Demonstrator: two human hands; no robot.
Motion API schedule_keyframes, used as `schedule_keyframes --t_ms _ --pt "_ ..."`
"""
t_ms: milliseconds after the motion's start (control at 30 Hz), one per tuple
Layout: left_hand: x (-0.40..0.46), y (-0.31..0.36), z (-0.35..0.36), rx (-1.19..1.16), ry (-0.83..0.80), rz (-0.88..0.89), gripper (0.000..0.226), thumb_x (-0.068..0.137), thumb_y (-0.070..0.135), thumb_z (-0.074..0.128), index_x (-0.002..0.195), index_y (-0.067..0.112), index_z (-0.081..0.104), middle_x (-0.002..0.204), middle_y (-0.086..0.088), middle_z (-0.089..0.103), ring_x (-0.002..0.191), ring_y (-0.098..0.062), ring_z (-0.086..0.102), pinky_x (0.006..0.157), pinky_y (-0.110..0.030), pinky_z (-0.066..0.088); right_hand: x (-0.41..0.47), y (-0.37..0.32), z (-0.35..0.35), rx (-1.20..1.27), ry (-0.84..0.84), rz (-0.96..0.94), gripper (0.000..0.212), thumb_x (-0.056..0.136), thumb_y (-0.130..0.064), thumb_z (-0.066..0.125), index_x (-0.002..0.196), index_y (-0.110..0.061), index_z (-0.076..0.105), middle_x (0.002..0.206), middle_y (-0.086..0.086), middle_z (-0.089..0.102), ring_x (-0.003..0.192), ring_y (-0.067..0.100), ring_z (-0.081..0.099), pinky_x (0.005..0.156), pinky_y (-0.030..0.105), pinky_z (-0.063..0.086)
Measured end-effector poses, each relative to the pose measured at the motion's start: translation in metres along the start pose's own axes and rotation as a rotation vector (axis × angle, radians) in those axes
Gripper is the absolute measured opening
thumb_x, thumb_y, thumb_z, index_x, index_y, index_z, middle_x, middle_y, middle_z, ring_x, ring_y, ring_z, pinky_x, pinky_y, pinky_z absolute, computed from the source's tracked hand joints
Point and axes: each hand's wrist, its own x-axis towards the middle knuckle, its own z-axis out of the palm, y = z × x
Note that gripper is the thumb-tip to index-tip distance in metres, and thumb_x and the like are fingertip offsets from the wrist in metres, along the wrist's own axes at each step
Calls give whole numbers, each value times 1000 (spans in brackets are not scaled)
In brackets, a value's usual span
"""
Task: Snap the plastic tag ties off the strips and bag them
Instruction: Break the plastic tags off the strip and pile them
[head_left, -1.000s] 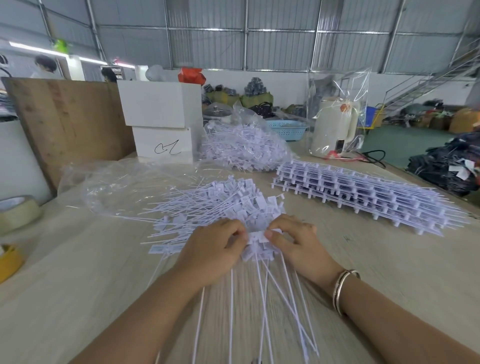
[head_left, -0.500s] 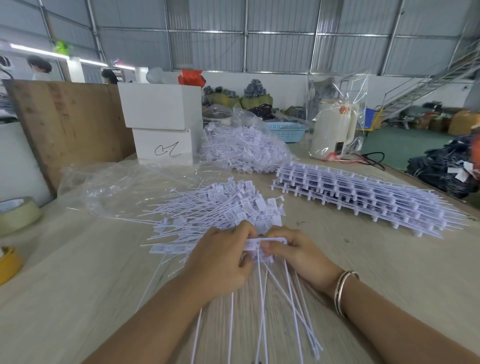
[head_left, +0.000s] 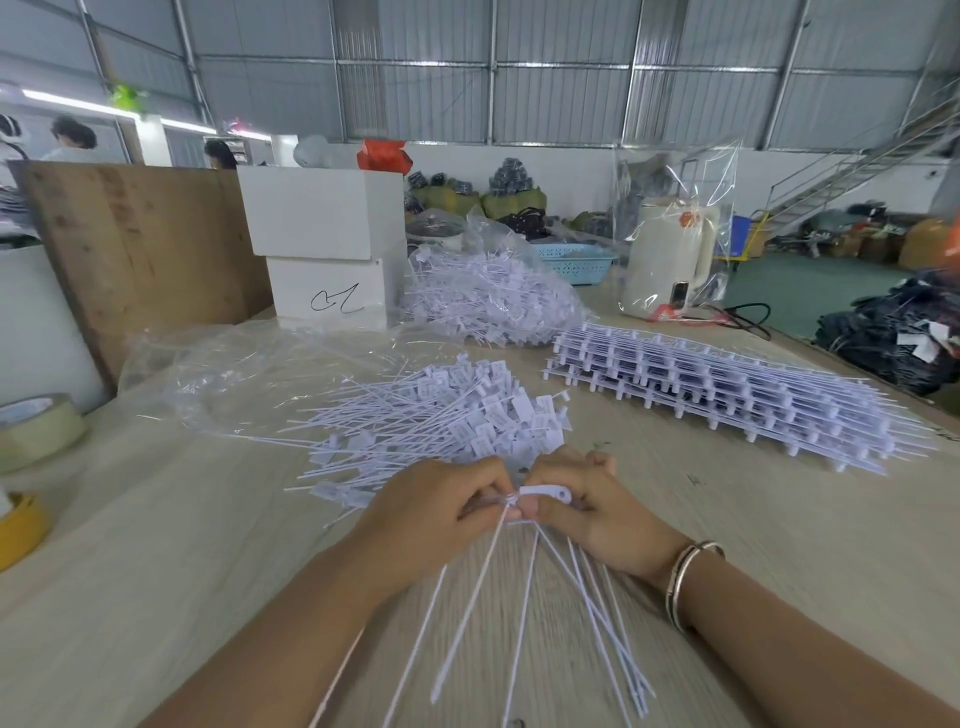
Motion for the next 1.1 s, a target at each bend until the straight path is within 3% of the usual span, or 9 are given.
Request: schedule_keyframes --t_ms 100,167,267,433,567,700,800,933,1100 --pt "1 3 5 -153 34 -15 12 86 48 53 94 39 53 74 10 66 64 -11 61 61 -39 50 2 -3 -1 154 70 -4 35 89 -14 60 65 -40 62 66 -10 53 71 0 47 81 28 31" --pt "1 5 6 -270 44 -41 5 87 42 58 91 40 55 79 16 69 71 -14 66 70 -42 52 1 -6 -3 207 87 -28 36 88 -14 60 67 -42 64 66 -10 56 70 2 50 77 27 36" --pt "1 5 7 -375 42 -49 8 88 35 61 88 40 55 84 23 70 81 -1 67 76 -22 50 1 -5 -2 228 77 -27 38 90 -12 58 66 -42 64 65 -16 59 71 -2 50 77 19 36" --pt "2 10 7 -467 62 -54 13 86 43 56 89 31 54 84 17 71 82 -1 67 73 -12 45 2 -1 -1 375 120 -22 20 88 -13 59 73 -22 68 66 -8 63 69 3 58 72 16 44" --pt "1 4 6 -425 127 -122 9 89 33 61 89 32 52 80 13 69 76 -12 66 69 -26 47 2 7 -9 566 252 78 19 86 -18 57 88 -7 73 71 3 64 73 9 62 75 18 47" --pt "0 4 10 -235 128 -96 19 84 32 68 85 36 49 73 17 59 64 -5 55 61 -27 43 2 10 -12 234 220 81 15 89 -7 60 83 -1 71 83 14 66 81 20 60 83 37 46" --pt "0 6 12 -162 130 -108 24 83 32 66 93 40 45 76 13 59 72 -7 58 67 -38 48 5 12 -6 -57 157 83 15 88 -19 63 73 -18 67 79 -3 60 83 12 52 89 47 37" --pt "0 8 13 -127 144 -129 36 85 32 64 114 35 44 82 13 58 79 -7 59 73 -39 49 6 15 -2 -268 129 197 9 87 -37 61 90 -30 64 92 -16 55 96 2 44 83 31 21" --pt "2 12 12 -71 212 -144 46 84 30 65 123 32 42 88 20 53 81 -3 56 71 -35 49 5 12 0 -278 182 163 14 89 -41 57 101 -35 59 98 -21 54 102 -3 41 86 29 18"
